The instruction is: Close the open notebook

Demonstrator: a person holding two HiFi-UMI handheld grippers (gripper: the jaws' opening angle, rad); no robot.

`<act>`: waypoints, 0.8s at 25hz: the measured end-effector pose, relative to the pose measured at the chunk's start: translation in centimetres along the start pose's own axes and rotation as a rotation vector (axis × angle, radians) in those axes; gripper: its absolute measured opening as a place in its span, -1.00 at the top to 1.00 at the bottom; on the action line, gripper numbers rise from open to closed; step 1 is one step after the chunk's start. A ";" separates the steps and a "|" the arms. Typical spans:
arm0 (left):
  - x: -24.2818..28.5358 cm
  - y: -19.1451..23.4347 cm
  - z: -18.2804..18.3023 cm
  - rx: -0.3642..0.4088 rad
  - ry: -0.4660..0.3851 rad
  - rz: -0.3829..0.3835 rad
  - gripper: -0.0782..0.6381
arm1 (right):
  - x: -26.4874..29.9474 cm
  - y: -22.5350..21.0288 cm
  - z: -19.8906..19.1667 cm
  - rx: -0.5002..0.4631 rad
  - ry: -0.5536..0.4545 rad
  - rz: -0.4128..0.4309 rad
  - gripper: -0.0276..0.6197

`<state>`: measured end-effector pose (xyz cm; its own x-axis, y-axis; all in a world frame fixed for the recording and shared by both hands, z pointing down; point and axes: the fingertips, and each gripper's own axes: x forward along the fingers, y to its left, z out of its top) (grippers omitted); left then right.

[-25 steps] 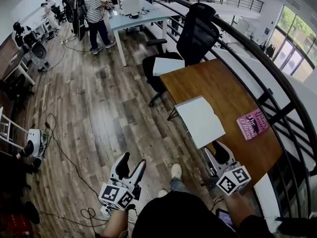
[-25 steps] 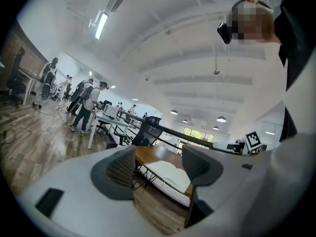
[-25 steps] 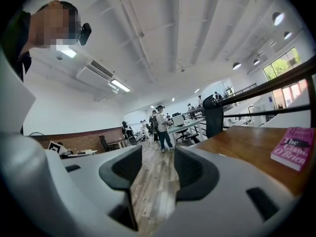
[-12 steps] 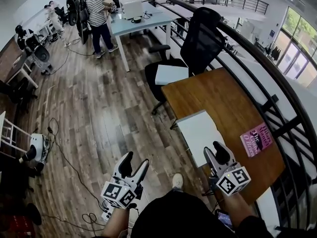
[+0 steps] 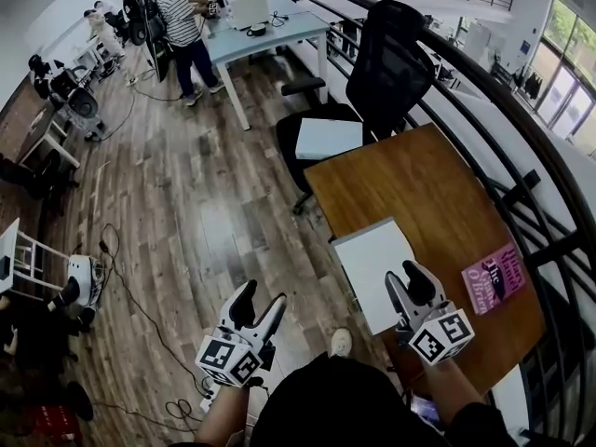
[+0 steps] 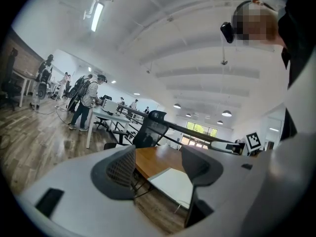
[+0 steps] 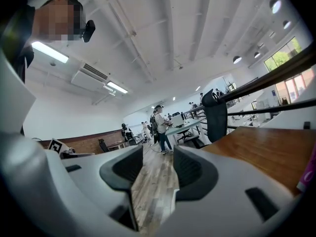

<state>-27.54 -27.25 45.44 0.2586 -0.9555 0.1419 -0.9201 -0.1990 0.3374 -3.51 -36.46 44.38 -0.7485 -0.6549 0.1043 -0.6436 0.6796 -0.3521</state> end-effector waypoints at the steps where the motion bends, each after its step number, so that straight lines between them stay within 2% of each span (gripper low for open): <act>1: 0.9 0.1 -0.4 -0.004 0.011 0.000 -0.05 | 0.2 -0.5 -0.1 0.005 0.005 0.001 0.32; 7: 5.4 0.0 -3.3 -0.034 0.071 -0.010 -0.05 | 0.2 -3.6 -2.0 0.036 0.052 -0.022 0.33; 13: 10.1 -0.1 -7.1 -0.060 0.188 -0.075 -0.05 | 0.5 -7.1 -3.2 0.073 0.097 -0.091 0.33; 20: 15.0 1.5 -10.5 -0.136 0.272 -0.121 -0.05 | 1.0 -8.8 -3.9 0.075 0.117 -0.153 0.33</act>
<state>-21.93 -39.59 57.85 0.4496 -0.8300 0.3301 -0.8348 -0.2590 0.4859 0.80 -41.84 51.18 -0.6593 -0.7028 0.2672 -0.7406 0.5457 -0.3920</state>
